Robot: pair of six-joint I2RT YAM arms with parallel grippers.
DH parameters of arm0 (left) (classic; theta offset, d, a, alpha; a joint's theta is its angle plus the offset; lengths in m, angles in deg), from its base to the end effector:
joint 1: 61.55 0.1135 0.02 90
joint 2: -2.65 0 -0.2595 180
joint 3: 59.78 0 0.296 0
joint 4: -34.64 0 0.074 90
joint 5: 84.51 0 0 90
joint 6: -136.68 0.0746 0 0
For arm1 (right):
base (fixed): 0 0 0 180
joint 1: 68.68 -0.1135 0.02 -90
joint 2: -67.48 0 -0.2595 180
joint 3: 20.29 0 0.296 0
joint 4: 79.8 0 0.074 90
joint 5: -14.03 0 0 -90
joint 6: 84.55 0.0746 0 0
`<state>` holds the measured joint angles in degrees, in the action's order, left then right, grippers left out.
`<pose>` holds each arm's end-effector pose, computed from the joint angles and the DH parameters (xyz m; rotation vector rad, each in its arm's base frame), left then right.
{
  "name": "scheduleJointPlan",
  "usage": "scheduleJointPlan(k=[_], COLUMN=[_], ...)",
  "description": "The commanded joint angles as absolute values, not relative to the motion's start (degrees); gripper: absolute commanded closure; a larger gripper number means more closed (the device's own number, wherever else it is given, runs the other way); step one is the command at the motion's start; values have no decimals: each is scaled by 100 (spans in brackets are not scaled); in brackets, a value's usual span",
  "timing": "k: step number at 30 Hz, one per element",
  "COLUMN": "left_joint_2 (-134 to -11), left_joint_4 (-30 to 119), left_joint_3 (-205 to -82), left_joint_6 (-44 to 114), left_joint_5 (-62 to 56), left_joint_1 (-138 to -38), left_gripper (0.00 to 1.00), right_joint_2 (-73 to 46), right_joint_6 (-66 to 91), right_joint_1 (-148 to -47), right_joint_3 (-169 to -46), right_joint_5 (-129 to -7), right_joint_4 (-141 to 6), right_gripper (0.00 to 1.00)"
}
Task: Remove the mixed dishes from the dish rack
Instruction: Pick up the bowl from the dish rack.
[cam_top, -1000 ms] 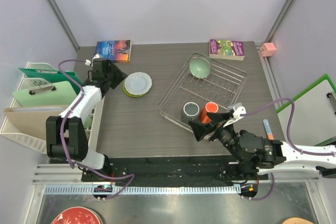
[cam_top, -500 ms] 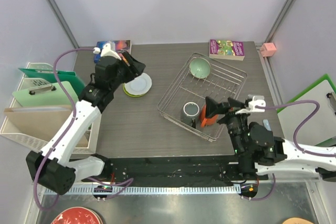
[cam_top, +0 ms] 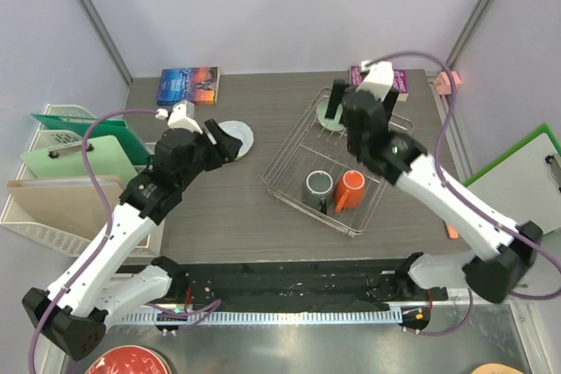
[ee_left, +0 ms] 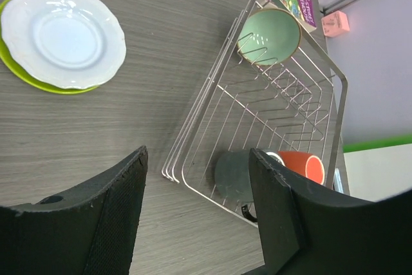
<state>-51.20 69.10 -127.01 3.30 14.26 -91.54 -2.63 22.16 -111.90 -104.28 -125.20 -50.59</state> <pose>0.2592 -0.1365 0.3384 -0.3372 1.9710 -0.6959 0.2846 0.1899 0.3961 0.1826 1.7348 -0.0262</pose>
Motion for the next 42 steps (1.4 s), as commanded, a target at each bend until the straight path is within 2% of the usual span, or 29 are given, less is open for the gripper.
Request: scheduleJointPlan(k=[1,4,7,9,10,12,13,15,19,25,35,38,41,42], left_joint_2=[-4763,-4552,-4464,-4473,-4473,-4490,-4482,-4438,-4298,-4315,-4350,-4437,-4490,-4490], left_joint_4=[7129,7129,7120,7173,7199,7235,7252,7287,7182,7182,7138,7138,7138,7147], left_joint_3=[-12598,-12431,-12334,-12290,-12290,-12281,-12281,-12237,-12105,-12044,-11894,-11877,-11842,-11841], left_joint_6=[493,554,598,598,616,642,677,695,809,906,932,932,906,906], left_joint_5=[1647,1621,1647,1770,1805,1832,1823,1841,1911,1876,1964,1973,1946,1955], left_joint_1=[-9169,-9169,-9169,-9169,-9169,-9169,-9169,-9169,-9169,-9169,-9169,-9169,-9169,-9169], left_gripper=[37,36,36,37,37,37,37,37,37,37,36,36,36,36], right_joint_2=[-1396,-2224,-2585,-2516,-2420,-2393,-2489,-2594,-2744,-3016,-3605,-3825,-3983,-4019], right_joint_6=[2884,1980,1008,198,-476,-728,-773,-921,-1274,-1116,-887,-975,-1019,-1045], right_joint_1=[-9946,-9874,-9892,-9962,-9971,-9866,-9813,-9742,-9629,-9373,-9338,-9320,-9312,-9320], right_joint_3=[-11651,-12338,-12384,-11517,-10765,-10381,-10353,-10362,-9888,-9877,-9816,-9852,-9940,-9975], right_joint_5=[-11271,-11543,-11640,-11404,-11385,-11490,-11412,-11350,-11184,-10550,-10251,-10260,-10321,-10374], right_joint_4=[-3641,-3663,-4389,-5303,-6456,-7465,-7487,-7496,-8453,-8639,-8823,-8946,-9043,-9034], right_gripper=[12,11,2,1,0,0,1,4,10,16,20,26,37,46])
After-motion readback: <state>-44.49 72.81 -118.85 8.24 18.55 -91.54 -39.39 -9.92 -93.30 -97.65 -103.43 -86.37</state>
